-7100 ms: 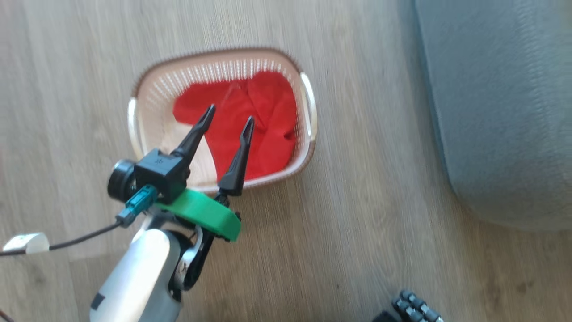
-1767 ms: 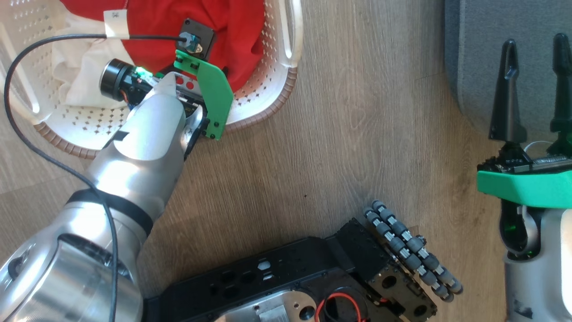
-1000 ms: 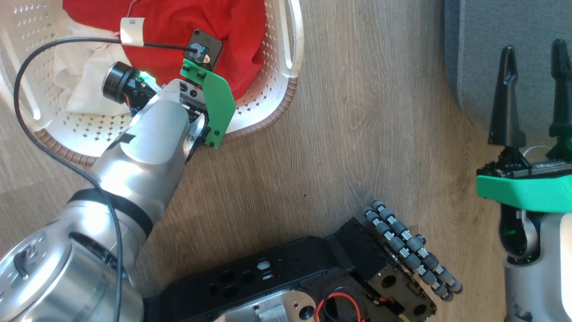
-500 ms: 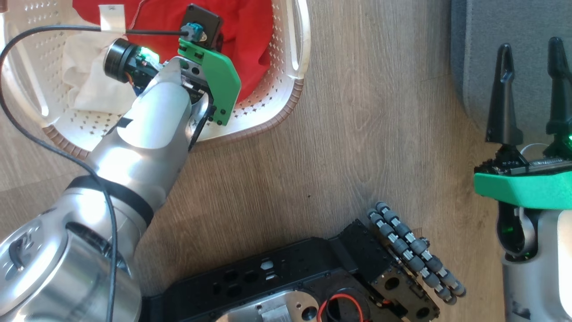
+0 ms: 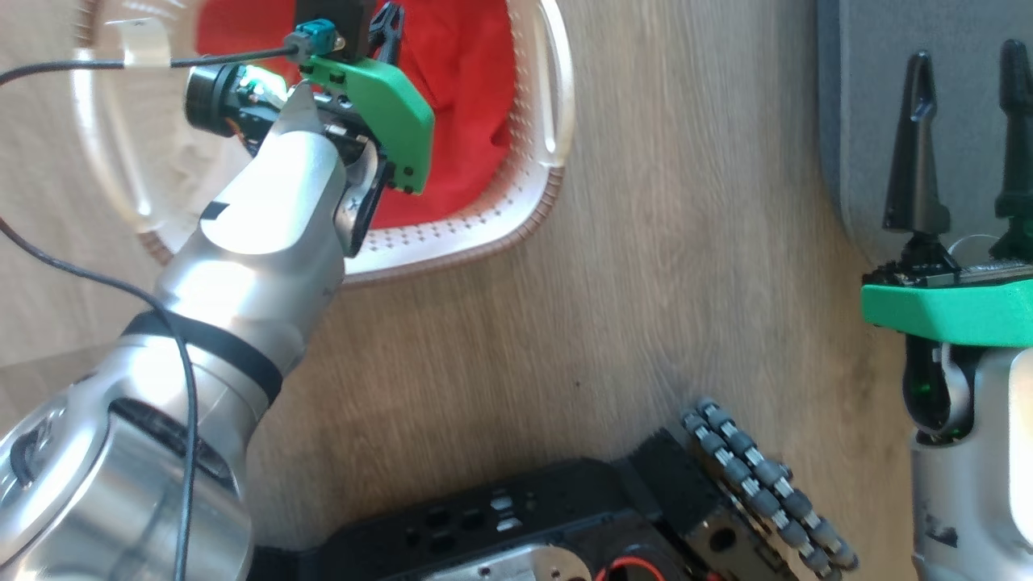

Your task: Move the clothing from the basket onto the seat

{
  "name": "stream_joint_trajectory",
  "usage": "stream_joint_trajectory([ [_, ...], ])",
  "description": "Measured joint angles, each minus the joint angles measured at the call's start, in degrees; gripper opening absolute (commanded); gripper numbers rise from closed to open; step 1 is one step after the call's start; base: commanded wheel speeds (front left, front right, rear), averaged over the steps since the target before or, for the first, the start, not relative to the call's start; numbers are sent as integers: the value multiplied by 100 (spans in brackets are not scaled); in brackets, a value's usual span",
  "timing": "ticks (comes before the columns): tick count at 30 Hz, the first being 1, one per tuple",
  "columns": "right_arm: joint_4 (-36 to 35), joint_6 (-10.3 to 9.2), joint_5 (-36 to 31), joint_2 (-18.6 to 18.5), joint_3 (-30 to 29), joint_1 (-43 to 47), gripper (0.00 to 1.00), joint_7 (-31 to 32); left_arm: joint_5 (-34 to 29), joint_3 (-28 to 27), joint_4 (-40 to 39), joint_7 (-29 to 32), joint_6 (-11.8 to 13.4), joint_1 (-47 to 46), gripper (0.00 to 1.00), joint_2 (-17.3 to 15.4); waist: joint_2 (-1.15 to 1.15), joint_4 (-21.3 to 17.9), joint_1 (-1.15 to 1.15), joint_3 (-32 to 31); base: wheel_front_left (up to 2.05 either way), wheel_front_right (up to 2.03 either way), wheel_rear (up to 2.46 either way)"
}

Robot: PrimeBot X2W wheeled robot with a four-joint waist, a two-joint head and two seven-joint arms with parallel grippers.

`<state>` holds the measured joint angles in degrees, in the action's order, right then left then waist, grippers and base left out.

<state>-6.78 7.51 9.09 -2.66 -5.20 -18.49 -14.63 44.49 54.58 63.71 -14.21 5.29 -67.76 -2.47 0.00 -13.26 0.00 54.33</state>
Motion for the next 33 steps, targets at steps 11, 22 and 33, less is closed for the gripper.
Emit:
stream_joint_trajectory([
  [11, 311, 0, -348, 0, -266, 89, 100, 0, -884, -1566, -2045, -8, 396, 1467, 100, -245, 0, 561, 0, -1236, 0, 0, 0],
  [22, 602, 0, -783, -1, -470, 603, 100, 1, -1838, -2966, -3459, -24, 339, 3258, 100, -448, 0, 1091, 0, -2607, 0, 0, 0],
  [33, 794, 0, -921, 0, -586, 1338, 100, 1, -2375, -4108, -4629, -24, 230, 5064, 100, -610, 0, 1491, -1, -3934, 0, 0, 0],
])
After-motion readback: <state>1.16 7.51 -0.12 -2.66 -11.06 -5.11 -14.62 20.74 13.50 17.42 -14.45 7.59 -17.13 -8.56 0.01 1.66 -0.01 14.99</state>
